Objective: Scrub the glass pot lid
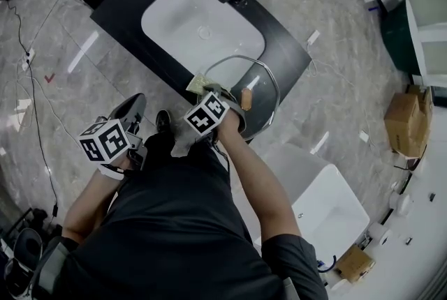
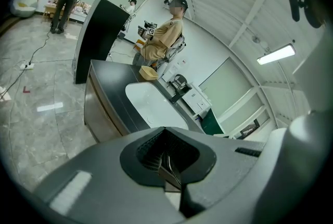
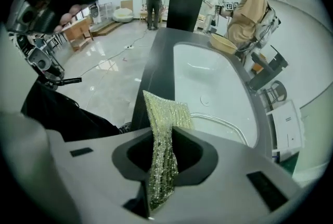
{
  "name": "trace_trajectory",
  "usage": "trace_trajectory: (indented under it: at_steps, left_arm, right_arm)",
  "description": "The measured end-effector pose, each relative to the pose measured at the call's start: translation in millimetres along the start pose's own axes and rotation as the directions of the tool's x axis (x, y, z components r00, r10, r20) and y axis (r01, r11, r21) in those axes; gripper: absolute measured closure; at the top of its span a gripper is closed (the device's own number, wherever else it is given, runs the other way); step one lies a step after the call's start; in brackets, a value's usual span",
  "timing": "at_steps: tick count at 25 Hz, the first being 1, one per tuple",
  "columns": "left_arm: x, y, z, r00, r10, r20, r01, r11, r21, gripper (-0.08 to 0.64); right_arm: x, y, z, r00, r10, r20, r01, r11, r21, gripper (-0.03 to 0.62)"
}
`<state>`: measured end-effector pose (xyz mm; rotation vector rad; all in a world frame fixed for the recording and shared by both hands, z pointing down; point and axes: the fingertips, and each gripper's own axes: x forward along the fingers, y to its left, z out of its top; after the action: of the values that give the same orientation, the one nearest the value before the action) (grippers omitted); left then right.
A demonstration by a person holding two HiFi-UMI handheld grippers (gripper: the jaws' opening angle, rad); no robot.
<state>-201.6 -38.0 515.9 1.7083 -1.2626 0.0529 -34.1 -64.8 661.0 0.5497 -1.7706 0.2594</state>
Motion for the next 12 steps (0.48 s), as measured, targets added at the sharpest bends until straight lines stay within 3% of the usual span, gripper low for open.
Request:
trace_trajectory:
  at_steps: [6, 12]
  left_arm:
    - [-1, 0, 1, 1.000, -0.004, -0.001, 0.004, 1.000, -0.001, 0.560]
    - [0, 2, 5, 1.000, -0.009, 0.001, 0.009, 1.000, 0.002, 0.560]
  right_arm:
    - [10, -31, 16, 0.998, -0.009, -0.061, 0.017, 0.992, 0.128, 0.525]
    - [14, -65, 22, 0.997, 0.037, -0.061, -0.017, 0.956, 0.292, 0.525]
